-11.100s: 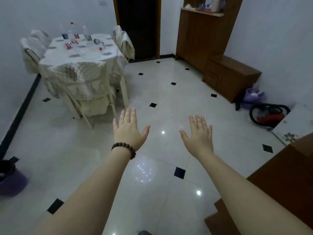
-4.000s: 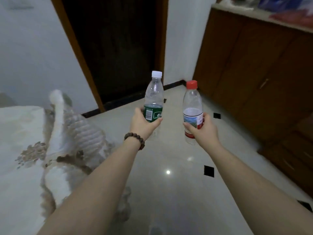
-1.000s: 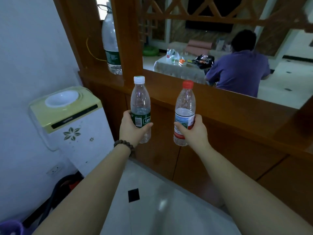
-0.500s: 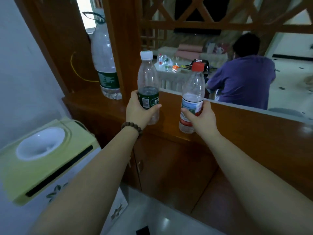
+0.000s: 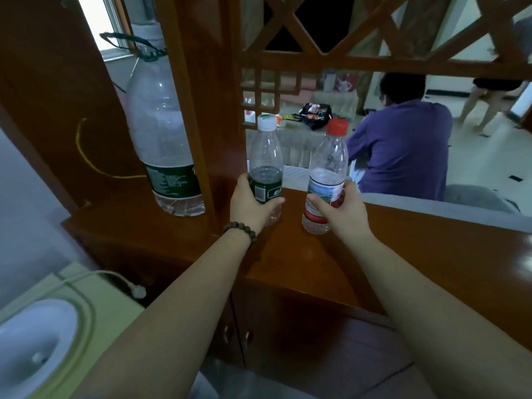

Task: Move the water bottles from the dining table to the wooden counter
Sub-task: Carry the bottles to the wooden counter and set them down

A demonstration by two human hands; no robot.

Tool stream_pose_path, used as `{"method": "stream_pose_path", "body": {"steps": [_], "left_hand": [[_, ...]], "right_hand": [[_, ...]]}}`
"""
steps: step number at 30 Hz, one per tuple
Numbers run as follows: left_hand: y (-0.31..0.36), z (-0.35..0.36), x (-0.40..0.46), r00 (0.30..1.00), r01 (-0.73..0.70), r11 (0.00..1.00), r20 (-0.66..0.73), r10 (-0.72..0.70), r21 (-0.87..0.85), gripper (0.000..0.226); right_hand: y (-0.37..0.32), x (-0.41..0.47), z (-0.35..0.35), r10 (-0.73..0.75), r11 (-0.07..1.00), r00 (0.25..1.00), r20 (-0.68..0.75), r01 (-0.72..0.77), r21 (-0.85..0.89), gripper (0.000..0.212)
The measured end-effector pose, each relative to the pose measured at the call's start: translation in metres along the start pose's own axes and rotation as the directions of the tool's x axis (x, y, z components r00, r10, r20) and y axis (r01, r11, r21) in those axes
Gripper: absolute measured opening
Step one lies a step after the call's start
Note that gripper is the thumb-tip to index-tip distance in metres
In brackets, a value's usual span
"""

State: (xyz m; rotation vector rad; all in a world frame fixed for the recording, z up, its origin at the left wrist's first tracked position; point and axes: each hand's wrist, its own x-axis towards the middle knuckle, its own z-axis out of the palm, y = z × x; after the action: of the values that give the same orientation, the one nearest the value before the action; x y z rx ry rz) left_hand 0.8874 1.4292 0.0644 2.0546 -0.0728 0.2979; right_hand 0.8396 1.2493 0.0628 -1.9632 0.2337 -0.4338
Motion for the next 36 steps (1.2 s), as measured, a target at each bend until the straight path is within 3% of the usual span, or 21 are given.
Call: {"method": "stream_pose_path", "body": {"steps": [7,19,24,28,36], "left_hand": [[-0.013,0.015,0.016,0.999,-0.013,0.999,-0.039,0.015,0.046,0.078],[-0.02,0.021,0.024,0.995,0.032,0.987,-0.096,-0.017,0.159,0.079],[-0.021,0.022,0.023,0.997,0.038,0.984,-0.074,-0.026,0.173,0.092],[-0.02,0.022,0.019,0.997,0.051,0.979,-0.064,-0.039,0.195,0.1],[-0.02,0.016,-0.022,0.997,0.003,0.926,-0.073,0.026,0.377,0.083]], "right_hand": [[0.002,0.029,0.018,-0.013,0.999,0.999,0.032,0.014,-0.031,0.057],[0.01,0.046,0.032,-0.038,0.998,0.994,0.107,0.043,-0.048,0.064],[0.014,0.046,0.034,-0.051,0.998,0.992,0.116,0.054,-0.023,0.066],[0.017,0.044,0.03,-0.034,0.999,0.989,0.143,0.037,-0.015,0.079],[0.029,0.022,0.009,-0.048,0.943,0.983,0.177,0.103,-0.316,0.079]]}}
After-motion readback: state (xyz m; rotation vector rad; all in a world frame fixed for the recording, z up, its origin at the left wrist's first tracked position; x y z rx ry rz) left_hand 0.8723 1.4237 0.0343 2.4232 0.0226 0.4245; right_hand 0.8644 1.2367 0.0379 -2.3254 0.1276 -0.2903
